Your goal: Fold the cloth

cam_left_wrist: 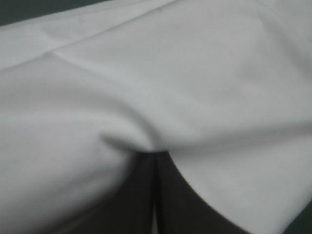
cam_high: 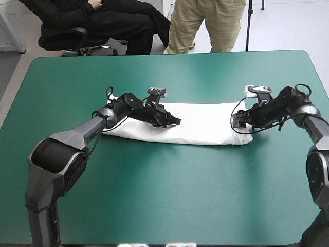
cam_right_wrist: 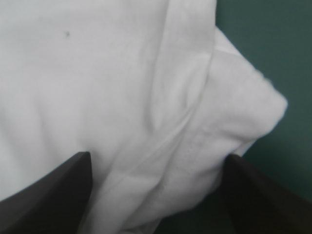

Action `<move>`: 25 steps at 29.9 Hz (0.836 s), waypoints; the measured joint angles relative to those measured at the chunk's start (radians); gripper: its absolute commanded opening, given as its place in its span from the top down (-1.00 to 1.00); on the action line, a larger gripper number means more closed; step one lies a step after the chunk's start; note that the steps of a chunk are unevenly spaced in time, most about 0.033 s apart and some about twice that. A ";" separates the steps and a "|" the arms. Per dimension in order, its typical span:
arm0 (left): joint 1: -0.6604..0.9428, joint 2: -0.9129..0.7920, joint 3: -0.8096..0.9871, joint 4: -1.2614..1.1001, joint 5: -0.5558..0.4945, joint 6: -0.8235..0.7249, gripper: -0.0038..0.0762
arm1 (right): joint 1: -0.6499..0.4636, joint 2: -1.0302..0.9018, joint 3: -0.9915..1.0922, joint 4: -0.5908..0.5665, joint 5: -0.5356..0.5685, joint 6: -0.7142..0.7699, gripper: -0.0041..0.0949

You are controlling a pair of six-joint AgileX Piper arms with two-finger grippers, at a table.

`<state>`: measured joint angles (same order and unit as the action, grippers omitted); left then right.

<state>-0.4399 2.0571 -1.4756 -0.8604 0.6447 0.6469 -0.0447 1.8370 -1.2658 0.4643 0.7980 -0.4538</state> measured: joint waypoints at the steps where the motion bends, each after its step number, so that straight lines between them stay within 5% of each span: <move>1: 0.000 0.000 0.000 -0.001 0.000 0.000 0.95 | -0.003 0.009 -0.004 0.011 0.003 -0.015 0.03; 5: 0.000 0.000 0.000 -0.001 0.000 0.000 0.95 | -0.008 0.045 -0.016 0.079 0.014 -0.098 0.96; 25: 0.007 -0.023 -0.009 0.018 0.003 0.010 0.95 | 0.017 -0.078 -0.094 0.367 0.162 -0.320 0.92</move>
<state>-0.4329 2.0344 -1.4844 -0.8421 0.6479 0.6572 -0.0281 1.7588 -1.3601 0.8316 0.9596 -0.7735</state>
